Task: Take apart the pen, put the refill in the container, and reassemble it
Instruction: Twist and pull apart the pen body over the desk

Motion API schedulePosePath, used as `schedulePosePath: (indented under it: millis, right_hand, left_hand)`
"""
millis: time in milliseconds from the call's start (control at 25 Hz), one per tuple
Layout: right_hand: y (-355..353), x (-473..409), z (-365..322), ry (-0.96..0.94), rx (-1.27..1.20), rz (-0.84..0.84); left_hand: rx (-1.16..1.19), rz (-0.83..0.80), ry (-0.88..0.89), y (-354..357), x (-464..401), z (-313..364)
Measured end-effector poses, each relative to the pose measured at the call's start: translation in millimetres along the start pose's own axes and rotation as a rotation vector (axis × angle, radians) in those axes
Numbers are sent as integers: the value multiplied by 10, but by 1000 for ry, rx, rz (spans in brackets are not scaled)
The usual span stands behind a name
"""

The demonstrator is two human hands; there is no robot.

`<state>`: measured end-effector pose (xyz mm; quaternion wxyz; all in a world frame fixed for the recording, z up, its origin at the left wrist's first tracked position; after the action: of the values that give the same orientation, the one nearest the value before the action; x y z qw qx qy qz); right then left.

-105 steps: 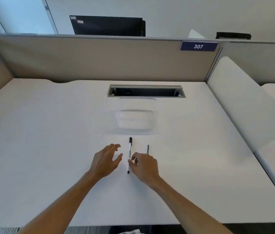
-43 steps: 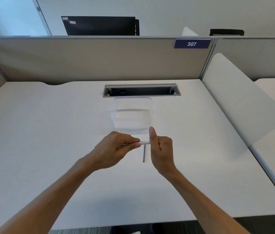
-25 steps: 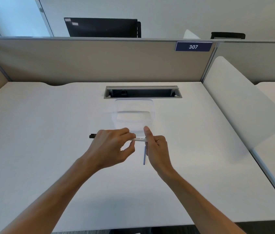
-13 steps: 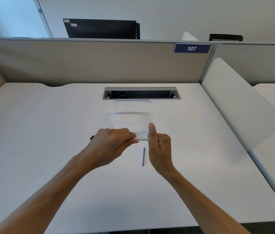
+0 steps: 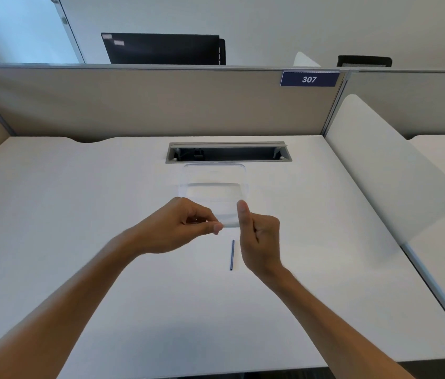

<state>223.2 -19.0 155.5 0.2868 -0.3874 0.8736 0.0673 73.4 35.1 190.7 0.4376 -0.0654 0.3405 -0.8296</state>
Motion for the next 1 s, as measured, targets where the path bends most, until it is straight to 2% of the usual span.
schedulePosePath:
  millis: [120,200,280,400,520,640,840,920,1000]
  right_hand:
    - [58,29,209,392,-29,-45]
    - [92,49,282,579,-32,-86]
    - [110,59,289,679,-55,-121]
    - [110,33,261,659,-56,-115]
    - [87,7,190,506,-77,-56]
    - [31,-32,7,230,-131,-3]
    - [-104,-145,-295,-398,-51,96]
    - [-153,-174,-328,-606,-56,108]
    - [-172,-189,-339,-725,-45,81]
  left_hand:
    - [-482,236,339,-14,66,123]
    - [-653,330,506,16,125,181]
    - [-729,401,615,69,179,206]
    - [-781,523,700,103,220,209]
    - [-816,541,728,106,235,243]
    - [-742,510,609,54,236,281]
    - [-324,274,461,-19,230,295]
    - [-112,160,311,-16,184,270]
    - [94,43,130,-8,134,228]
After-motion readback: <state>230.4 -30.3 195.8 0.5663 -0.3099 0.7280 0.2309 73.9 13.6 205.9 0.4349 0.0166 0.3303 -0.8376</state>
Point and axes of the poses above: each hand's wrist, its own x-axis away from the middle knuckle, its own y-axis out of the palm, z = x × y, the point moved 5 cm from there along -x, towards the middle knuckle, and after that the axes turned 14 degrees about z, right-handed, at the moved point
